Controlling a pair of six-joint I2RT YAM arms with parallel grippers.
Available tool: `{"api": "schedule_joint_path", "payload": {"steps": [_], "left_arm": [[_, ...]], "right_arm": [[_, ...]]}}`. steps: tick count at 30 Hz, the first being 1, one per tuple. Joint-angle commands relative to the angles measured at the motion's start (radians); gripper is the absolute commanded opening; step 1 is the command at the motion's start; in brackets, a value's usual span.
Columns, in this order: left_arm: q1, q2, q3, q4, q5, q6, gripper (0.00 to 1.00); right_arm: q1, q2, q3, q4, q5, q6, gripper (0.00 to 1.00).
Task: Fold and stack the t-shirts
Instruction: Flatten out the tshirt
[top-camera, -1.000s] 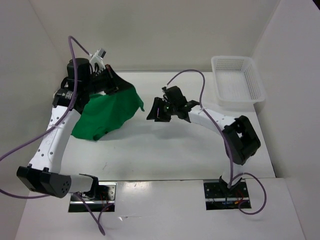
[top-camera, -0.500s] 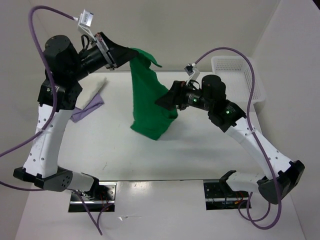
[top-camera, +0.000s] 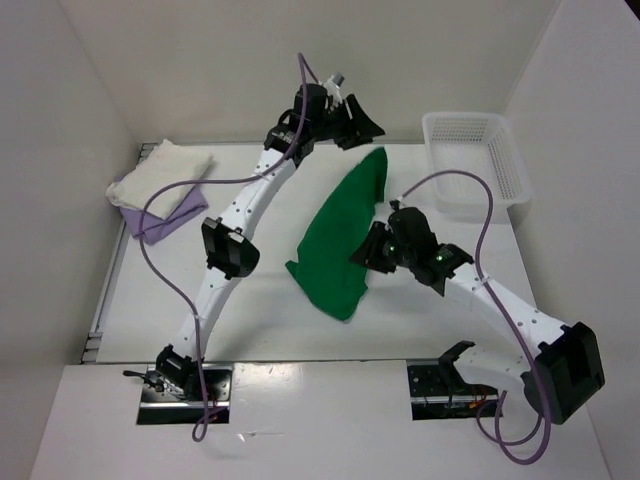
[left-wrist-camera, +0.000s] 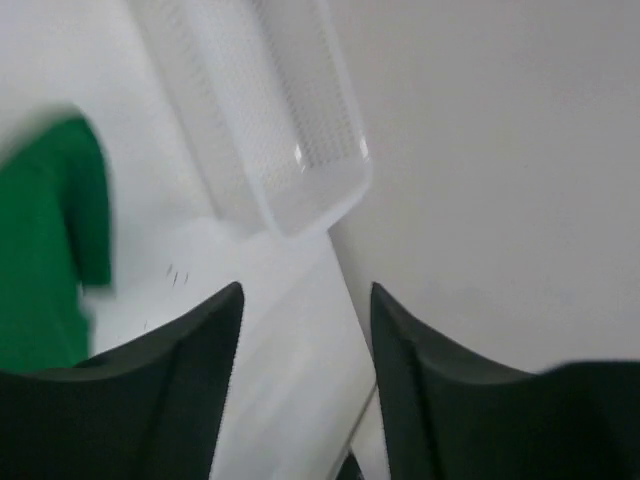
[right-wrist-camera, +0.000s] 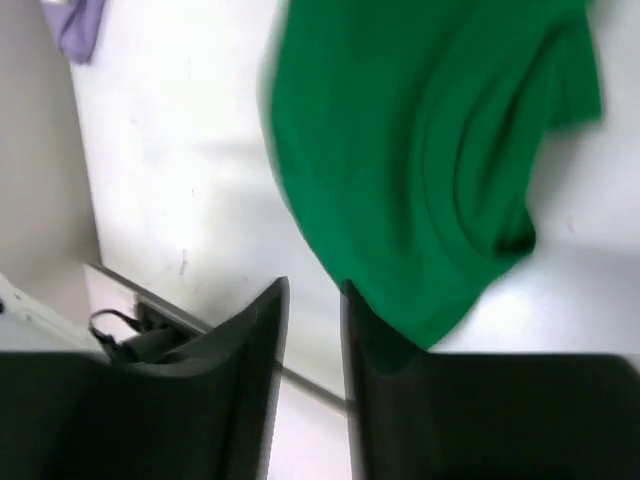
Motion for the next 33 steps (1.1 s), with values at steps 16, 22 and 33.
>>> {"api": "schedule_joint_path", "payload": {"steps": [16,22,33], "left_arm": [[0.326,-0.224,0.275,-0.587,-0.15,0.26,0.75],[0.455,-0.491,0.275,-0.597,-0.169,0.259,0.76],[0.503,-0.862,0.275,-0.585,-0.258,0.297,0.8]], "right_arm": [[-0.086,0.18,-0.225,0.16,0.049,0.136,0.73],[-0.095,0.236,-0.207,0.195,0.027,0.122,0.67],[-0.193,0.124,-0.127,0.15,-0.011,0.085,0.0]]}}
